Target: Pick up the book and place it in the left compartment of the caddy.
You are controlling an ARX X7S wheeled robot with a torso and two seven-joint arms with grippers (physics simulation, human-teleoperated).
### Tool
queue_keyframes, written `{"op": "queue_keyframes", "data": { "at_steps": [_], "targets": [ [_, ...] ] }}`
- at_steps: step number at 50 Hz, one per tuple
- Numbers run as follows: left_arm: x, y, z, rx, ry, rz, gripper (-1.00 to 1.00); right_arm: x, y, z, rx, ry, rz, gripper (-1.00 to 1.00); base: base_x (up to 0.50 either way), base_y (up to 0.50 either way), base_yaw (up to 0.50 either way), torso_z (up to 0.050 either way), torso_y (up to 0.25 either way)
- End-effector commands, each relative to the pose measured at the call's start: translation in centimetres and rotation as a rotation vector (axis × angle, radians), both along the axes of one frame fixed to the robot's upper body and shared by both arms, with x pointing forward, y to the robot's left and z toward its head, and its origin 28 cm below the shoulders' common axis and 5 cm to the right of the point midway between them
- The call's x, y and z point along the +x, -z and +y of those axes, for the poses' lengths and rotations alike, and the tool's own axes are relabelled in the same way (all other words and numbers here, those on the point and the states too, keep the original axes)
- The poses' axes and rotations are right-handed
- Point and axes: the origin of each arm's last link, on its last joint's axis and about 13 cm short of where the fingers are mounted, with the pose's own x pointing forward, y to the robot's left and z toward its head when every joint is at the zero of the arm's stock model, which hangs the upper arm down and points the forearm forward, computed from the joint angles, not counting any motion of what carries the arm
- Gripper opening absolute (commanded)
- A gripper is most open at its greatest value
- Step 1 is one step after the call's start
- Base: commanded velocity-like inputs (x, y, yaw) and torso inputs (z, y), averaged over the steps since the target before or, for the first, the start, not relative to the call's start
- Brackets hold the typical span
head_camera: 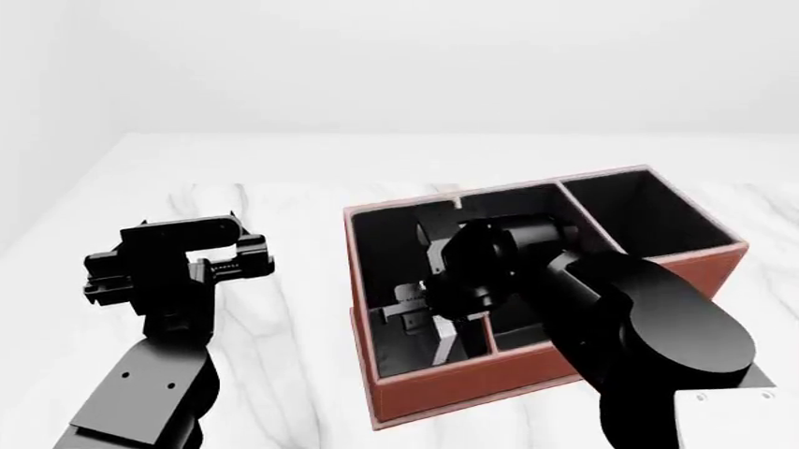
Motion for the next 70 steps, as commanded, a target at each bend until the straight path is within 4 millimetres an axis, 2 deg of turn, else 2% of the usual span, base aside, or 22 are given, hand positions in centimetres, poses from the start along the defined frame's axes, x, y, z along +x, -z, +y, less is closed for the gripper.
{"op": "queue_keyframes", "data": {
  "at_steps": [1, 20, 24, 31, 33, 35, 38, 46, 48, 50, 53, 54, 57, 58, 59, 60, 62, 64, 67, 70],
  "targets": [
    [0.0, 0.1, 0.0, 0.002, 0.002, 0.003, 1.0, 0.1, -0.3, 0.0, -0.006, -0.017, -0.011, 1.0, 0.0, 0.0, 0.0, 0.0, 0.0],
    [0.0, 0.1, 0.1, 0.001, 0.0, 0.005, 1.0, 0.2, -0.7, 0.0, -0.025, -0.021, -0.024, 1.0, 0.0, 0.0, 0.0, 0.0, 0.0],
    [0.0, 0.0, 0.0, 0.003, 0.002, 0.003, 1.0, 0.5, -2.5, 0.1, -0.038, -0.009, -0.05, 1.0, 0.0, 0.0, 0.0, 0.0, 0.0],
    [-0.1, -0.3, 0.0, 0.002, 0.003, -0.003, 1.0, 0.9, -7.3, -0.3, -0.078, 0.013, -0.1, 1.0, 0.0, 0.0, 0.0, 0.0, 0.0],
    [-0.1, -0.3, 0.0, 0.002, 0.003, -0.003, 1.0, 0.4, -8.4, -0.5, -0.074, 0.022, -0.126, 1.0, 0.0, 0.0, 0.0, 0.0, 0.0],
    [-0.2, -0.4, 0.0, 0.002, 0.004, -0.007, 1.0, -1.2, -10.2, -0.9, -0.075, 0.004, -0.14, 1.0, 0.0, 0.0, 0.0, 0.0, 0.0],
    [-0.2, -0.6, 0.0, 0.003, 0.005, -0.01, 1.0, -3.1, -11.5, -1.3, -0.067, -0.006, -0.165, 1.0, 0.0, 0.0, 0.0, 0.0, 0.0],
    [-0.4, -0.9, 0.0, 0.004, 0.008, -0.017, 1.0, -6.8, -12.9, -3.0, 0.087, -0.027, -0.243, 1.0, 0.0, 0.0, 0.0, 0.0, 0.0],
    [-0.3, -0.9, -0.1, 0.011, 0.008, -0.019, 1.0, -8.3, -12.3, -3.6, 0.144, -0.031, -0.29, 1.0, 0.0, 0.0, 0.0, 0.0, 0.0],
    [-0.3, -1.0, -0.1, 0.011, 0.008, -0.019, 1.0, -8.7, -12.0, -3.7, 0.157, -0.038, -0.31, 1.0, 0.0, 0.0, 0.0, 0.0, 0.0],
    [-0.4, -1.1, -0.2, 0.011, 0.011, -0.023, 1.0, -10.3, -10.8, -4.4, 0.196, -0.049, -0.44, 1.0, 0.0, 0.0, 0.0, 0.0, 0.0],
    [-0.4, -1.1, -0.2, 0.011, 0.012, -0.023, 1.0, -10.9, -9.9, -4.8, 0.231, -0.056, -0.575, 1.0, 0.0, 0.0, 0.0, 0.0, 0.0],
    [-0.5, -1.1, -0.3, 0.014, 0.018, -0.025, 1.0, -10.8, -7.2, -5.6, 0.143, 0.003, -0.742, 1.0, 0.0, 0.0, 0.0, 0.0, 0.0],
    [-0.5, -1.1, -0.4, 0.013, 0.023, -0.028, 1.0, -10.9, -5.3, -5.8, 0.119, 0.008, -0.802, 1.0, 0.0, 0.0, 0.0, 0.0, 0.0],
    [-0.5, -1.1, -0.4, 0.013, 0.023, -0.028, 1.0, -10.9, -5.2, -5.8, 0.119, 0.008, -0.802, 1.0, 0.0, 0.0, 0.0, 0.0, 0.0],
    [-0.6, -1.1, -0.4, 0.011, 0.028, -0.03, 1.0, -10.6, -3.5, -6.0, 0.06, 0.062, -0.897, 1.0, 0.0, 0.0, 0.0, 0.0, 0.0],
    [-0.7, -1.1, -0.5, 0.01, 0.033, -0.033, 1.0, -10.5, -2.3, -6.2, 0.018, 0.066, -0.995, 1.0, 0.0, 0.0, 0.0, 0.0, 0.0],
    [-0.8, -1.1, -0.6, 0.013, 0.042, -0.036, 1.0, -10.3, -0.7, -6.9, -0.028, 0.148, -1.094, 1.0, 0.0, 0.0, 0.0, 0.0, 0.0],
    [-0.8, -1.2, -0.6, 0.012, 0.047, -0.039, 1.0, -10.6, -0.2, -7.3, -0.079, 0.184, -1.199, 1.0, 0.0, 0.0, 0.0, 0.0, 0.0],
    [-1.0, -1.3, -0.8, 0.009, 0.053, -0.044, 1.0, -10.8, 0.3, -7.6, -0.061, 0.208, -1.222, 1.0, 0.0, 0.0, 0.0, 0.0, 0.0]
  ]
}}
